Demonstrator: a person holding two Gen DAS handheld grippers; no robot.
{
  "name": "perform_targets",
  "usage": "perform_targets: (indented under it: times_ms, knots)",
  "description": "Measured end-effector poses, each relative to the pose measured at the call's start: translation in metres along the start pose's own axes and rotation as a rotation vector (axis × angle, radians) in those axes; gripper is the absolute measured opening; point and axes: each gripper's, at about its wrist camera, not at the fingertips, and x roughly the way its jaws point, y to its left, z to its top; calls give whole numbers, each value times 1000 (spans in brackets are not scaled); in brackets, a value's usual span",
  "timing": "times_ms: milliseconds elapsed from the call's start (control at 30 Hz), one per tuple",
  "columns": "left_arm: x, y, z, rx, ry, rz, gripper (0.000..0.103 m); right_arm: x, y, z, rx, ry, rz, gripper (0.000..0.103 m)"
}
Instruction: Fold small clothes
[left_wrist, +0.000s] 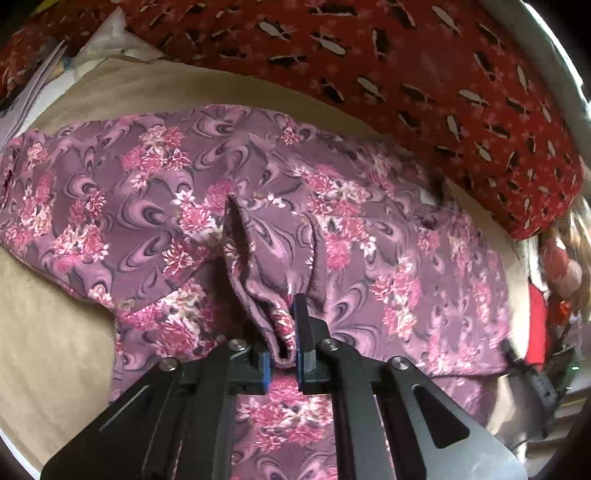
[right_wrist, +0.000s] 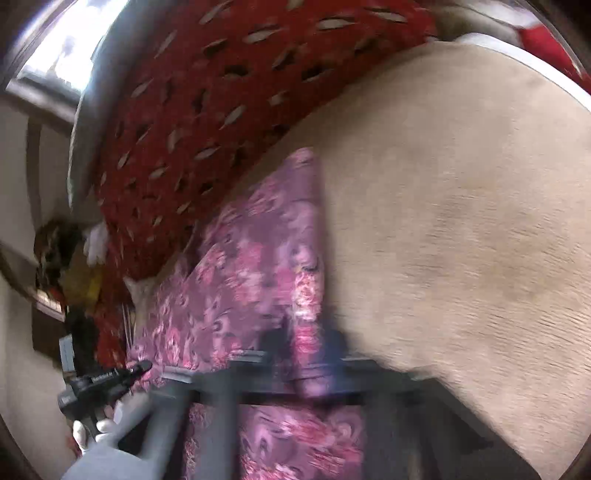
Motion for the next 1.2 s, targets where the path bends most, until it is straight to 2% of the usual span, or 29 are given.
perform_targets:
  times_ms: [67, 100, 167, 200, 233, 300, 400, 433, 567, 633, 700, 767, 867, 933, 967, 1033, 1100, 1133, 1200]
  knots:
    - [10, 2, -1, 26, 22, 33, 15, -8, -1, -3, -15, -65, -20, 7]
    - [15, 1, 1, 31, 35, 46, 19, -4, -4, -5, -24, -54, -74, 7]
    - [12, 8, -1, 14, 40, 4, 19, 11, -15, -11, -10, 49, -121, 8]
    - [4, 16, -3, -9, 43, -34, 20, 5, -16, -13, -2, 30, -108, 9]
    - [-3, 23, -4, -34, 37, -68, 20, -4, -12, -13, -10, 2, -127, 16]
    - [-21, 38, -6, -90, -1, -137, 20, -21, 1, -13, -46, -69, -144, 16]
    - [-32, 52, -3, -154, -33, -183, 20, -28, 33, -15, -108, -109, -96, 16]
    - [-28, 52, 0, -160, -27, -178, 20, -22, 47, -16, -135, -93, -71, 16]
    - [5, 51, 4, -140, 50, -81, 20, 25, 107, -39, -259, 36, -11, 17]
    - [10, 55, 5, -161, 69, -102, 20, 51, 134, -52, -301, 99, 14, 17]
    - [-1, 69, 2, -193, 52, -157, 20, 75, 164, -64, -345, 147, 41, 17]
    - [-17, 86, 2, -199, 19, -168, 20, 94, 189, -75, -379, 178, 71, 17]
    - [-39, 123, 9, -224, -25, -150, 30, 126, 224, -87, -404, 221, 109, 17]
    - [-51, 156, 13, -267, -59, -102, 40, 140, 238, -100, -434, 238, 122, 17]
    - [-61, 182, 17, -303, -89, -70, 40, 150, 245, -108, -447, 258, 130, 17]
    - [-72, 211, 25, -350, -114, -27, 40, 166, 248, -125, -469, 301, 117, 20]
    - [-91, 247, 35, -380, -151, 34, 40, 164, 247, -138, -530, 213, 122, 20]
    - [-97, 258, 41, -371, -156, 58, 44, 163, 246, -141, -541, 188, 129, 20]
    - [-103, 275, 51, -335, -139, 113, 51, 161, 244, -139, -526, 190, 141, 20]
